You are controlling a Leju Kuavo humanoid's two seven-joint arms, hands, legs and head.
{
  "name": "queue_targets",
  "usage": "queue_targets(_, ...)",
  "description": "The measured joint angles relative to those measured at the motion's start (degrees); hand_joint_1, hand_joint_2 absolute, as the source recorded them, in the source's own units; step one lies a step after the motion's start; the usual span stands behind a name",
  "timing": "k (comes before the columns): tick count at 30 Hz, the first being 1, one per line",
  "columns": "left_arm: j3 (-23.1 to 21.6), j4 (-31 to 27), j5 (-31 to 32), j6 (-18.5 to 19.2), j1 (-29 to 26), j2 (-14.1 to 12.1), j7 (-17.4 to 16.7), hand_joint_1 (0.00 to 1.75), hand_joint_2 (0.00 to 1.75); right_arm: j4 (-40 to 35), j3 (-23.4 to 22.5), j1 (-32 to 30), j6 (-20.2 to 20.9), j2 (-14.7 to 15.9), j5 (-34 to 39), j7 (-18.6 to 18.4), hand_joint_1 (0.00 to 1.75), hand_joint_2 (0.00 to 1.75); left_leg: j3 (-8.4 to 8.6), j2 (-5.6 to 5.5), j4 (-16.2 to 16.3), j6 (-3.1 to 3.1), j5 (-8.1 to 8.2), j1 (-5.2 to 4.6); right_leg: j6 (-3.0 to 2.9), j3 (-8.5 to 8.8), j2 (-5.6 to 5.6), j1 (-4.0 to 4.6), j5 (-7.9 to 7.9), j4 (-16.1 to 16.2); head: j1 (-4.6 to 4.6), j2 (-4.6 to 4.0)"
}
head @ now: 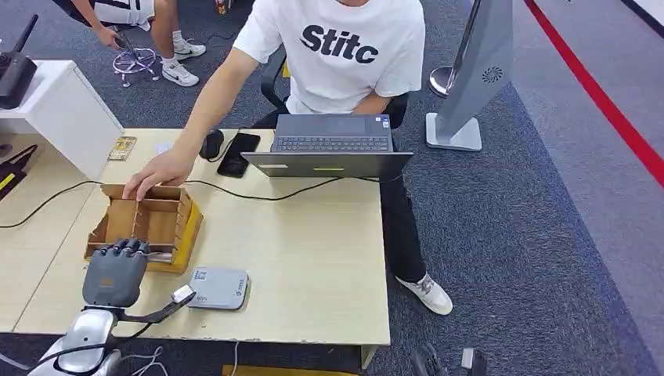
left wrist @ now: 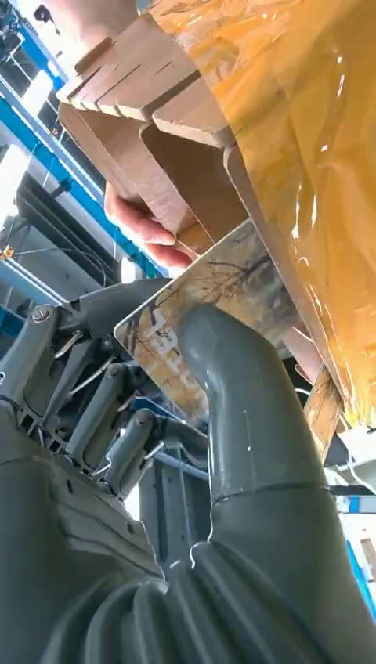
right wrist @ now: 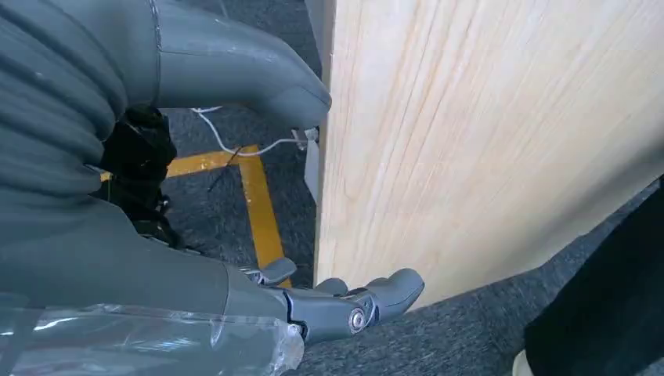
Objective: Pass the card to the sensor for recognition and then transmit it.
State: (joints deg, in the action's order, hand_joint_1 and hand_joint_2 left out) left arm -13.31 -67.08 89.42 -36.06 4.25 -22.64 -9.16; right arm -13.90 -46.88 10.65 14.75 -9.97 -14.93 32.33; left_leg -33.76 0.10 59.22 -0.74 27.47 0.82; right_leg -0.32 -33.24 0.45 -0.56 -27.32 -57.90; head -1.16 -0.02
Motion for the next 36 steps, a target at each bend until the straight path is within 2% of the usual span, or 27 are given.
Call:
queue_targets(17,0.0,-0.4,0.0,0.1,0.3,-0.3,0.9,1.75,1.75,0.0,0.0,0.0,0.2,0.0,0.0,-0.3,0.00,1.75,0.01,0.00,0.0,0.00,-0.01,0.01,0.00,-0.01,0.01,0.00,0.00,0.0,0.00,0.00)
queue_targets(20,0.5,-2.5,0.0,1.3,1.2,-0.5,3.3,1.75,1.75,0.0,0.0,0.1,0.2,0.0,-0.1,-0.6,0.00,1.75,-0.01,-0.09,0.0,0.01,-0.09,0.01,0.00,-0.01,-0.13,0.00,0.00,0.0,0.00,0.00)
queue_targets(25,3.9,-9.1,0.0,5.9,6.3,-0.1,10.2,1.75,1.75,0.0,0.2,0.6,0.2,0.0,-0.5,-1.0,0.00,1.75,-0.03,-0.16,0.0,-0.02,-0.19,0.01,-0.07,-0.01,-0.20,0.01,0.14,0.0,-0.02,0.00)
queue_targets(27,6.4,-12.5,-0.1,8.9,9.1,0.9,14.4,1.75,1.75,0.0,0.3,0.7,0.2,0.0,-0.5,-1.0,0.00,1.75,-0.05,-0.16,0.0,-0.05,-0.21,0.03,-0.06,-0.02,-0.19,0.01,0.18,0.0,0.00,0.00)
queue_targets(29,9.1,-15.8,-0.1,11.0,12.1,2.2,16.6,1.75,1.75,0.1,0.4,0.9,0.2,0.0,-0.7,-1.1,0.00,1.75,-0.06,-0.15,0.0,-0.06,-0.22,0.02,-0.06,-0.01,-0.16,0.01,0.22,0.0,0.00,0.00)
queue_targets(32,11.6,-18.6,-0.2,12.2,14.6,2.9,17.5,1.75,1.75,0.1,0.6,1.0,0.2,-0.3,-0.7,-1.3,0.00,1.75,-0.04,-0.06,0.0,-0.07,-0.22,0.01,-0.06,-0.02,-0.06,0.01,0.23,0.0,0.00,0.00)
queue_targets(36,13.6,-19.9,-0.3,12.1,14.8,3.7,17.6,1.75,1.75,0.1,0.9,1.0,0.3,-0.6,-1.0,-1.4,0.00,1.75,-0.04,-0.08,0.0,-0.07,-0.22,0.03,-0.06,-0.03,-0.08,0.01,0.22,0.0,-0.02,0.00)
